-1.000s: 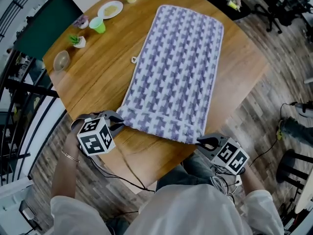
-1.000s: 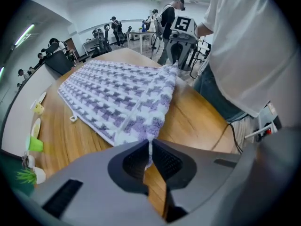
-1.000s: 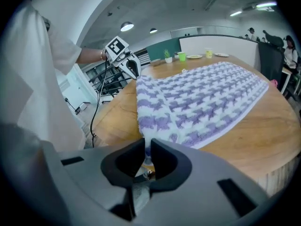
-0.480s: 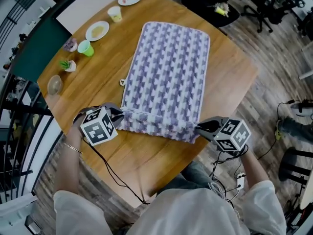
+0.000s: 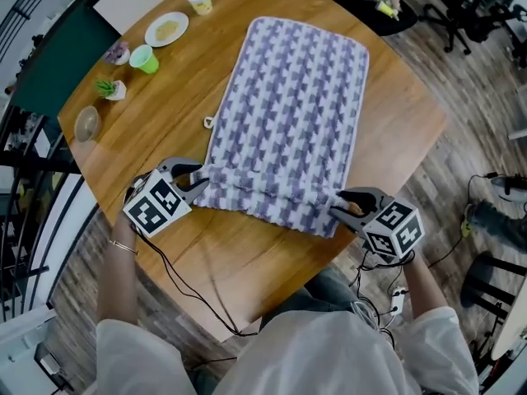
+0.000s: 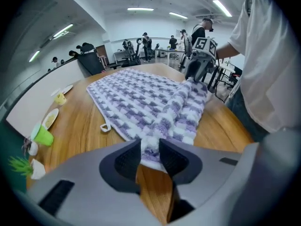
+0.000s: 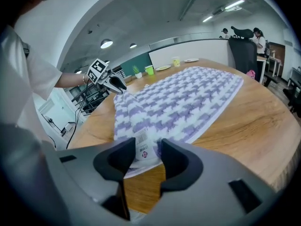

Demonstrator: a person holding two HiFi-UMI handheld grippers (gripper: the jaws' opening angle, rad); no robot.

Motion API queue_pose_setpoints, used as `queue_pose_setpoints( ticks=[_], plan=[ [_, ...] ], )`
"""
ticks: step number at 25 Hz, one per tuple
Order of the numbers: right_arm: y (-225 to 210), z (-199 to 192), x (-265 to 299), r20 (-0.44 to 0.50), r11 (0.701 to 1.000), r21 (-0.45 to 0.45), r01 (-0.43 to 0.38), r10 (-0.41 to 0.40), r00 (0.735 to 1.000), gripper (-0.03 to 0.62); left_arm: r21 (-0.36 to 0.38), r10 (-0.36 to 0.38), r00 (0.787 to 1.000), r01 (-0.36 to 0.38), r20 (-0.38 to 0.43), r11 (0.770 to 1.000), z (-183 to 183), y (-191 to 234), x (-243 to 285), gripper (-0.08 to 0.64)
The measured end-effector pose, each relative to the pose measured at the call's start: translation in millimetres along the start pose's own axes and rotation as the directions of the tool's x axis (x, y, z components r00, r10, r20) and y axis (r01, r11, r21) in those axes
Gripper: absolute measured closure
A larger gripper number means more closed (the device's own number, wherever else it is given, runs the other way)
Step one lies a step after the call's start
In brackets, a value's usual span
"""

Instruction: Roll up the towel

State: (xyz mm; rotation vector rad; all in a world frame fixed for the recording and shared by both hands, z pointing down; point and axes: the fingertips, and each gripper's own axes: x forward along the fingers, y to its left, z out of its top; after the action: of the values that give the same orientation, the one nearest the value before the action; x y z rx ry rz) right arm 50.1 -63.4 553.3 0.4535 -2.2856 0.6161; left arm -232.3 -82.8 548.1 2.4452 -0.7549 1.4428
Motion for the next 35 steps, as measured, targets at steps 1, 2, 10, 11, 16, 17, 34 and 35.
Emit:
queue_pose_setpoints(
  ticks=[1, 2, 10, 11, 16, 17, 34, 35],
  plan=[
    [1.2, 0.3, -2.3, 0.006, 1.000, -0.002, 0.010, -0.010, 1.000, 0.411, -0.014, 0.004, 1.000, -0.004, 0.010, 1.000, -3.0, -3.0, -5.4, 0.423],
    [2.4, 0.0, -5.1, 0.009, 1.000, -0.007, 0.023, -0.023, 1.000, 0.398, -0.028, 0.011, 1.000, -0.010, 0.018, 1.000, -6.3, -6.5, -12.1, 0.408],
    [22.9, -4.2, -49.8, 0.029, 0.993, -0.065, 0.103, -0.101, 0.994, 0.385, -0.067, 0.103, 0.994, -0.102, 0.018, 0.993, -33.8, -50.2, -114.4, 0.397],
    [28.9, -3.7, -57.6, 0.026, 0.992, -0.082, 0.097, -0.095, 0.995, 0.385, -0.069, 0.120, 0.993, -0.119, 0.016, 0.990, -33.8, -57.7, -136.1, 0.399],
    [66.3, 20.7, -62.5, 0.029, 0.987, -0.144, 0.067, -0.064, 0.998, 0.385, -0.082, 0.258, 0.964, -0.253, 0.060, 0.964, -40.5, -63.9, -259.8, 0.419],
    [73.2, 27.8, -57.0, 0.030, 0.986, -0.151, 0.065, -0.061, 0.998, 0.385, -0.097, 0.272, 0.959, -0.264, 0.080, 0.960, -42.4, -60.7, -279.6, 0.422],
    [94.3, 15.3, -17.5, -0.059, 0.974, -0.225, 0.042, -0.056, 0.997, 0.400, 0.258, 0.008, 0.995, 0.017, -0.097, 0.966, 16.3, -70.8, -147.5, 0.413],
    [94.5, 8.8, -10.9, -0.081, 0.972, -0.232, 0.043, -0.063, 0.995, 0.400, 0.267, -0.017, 0.993, 0.048, -0.118, 0.963, 9.9, -70.8, -126.3, 0.410]
  ],
)
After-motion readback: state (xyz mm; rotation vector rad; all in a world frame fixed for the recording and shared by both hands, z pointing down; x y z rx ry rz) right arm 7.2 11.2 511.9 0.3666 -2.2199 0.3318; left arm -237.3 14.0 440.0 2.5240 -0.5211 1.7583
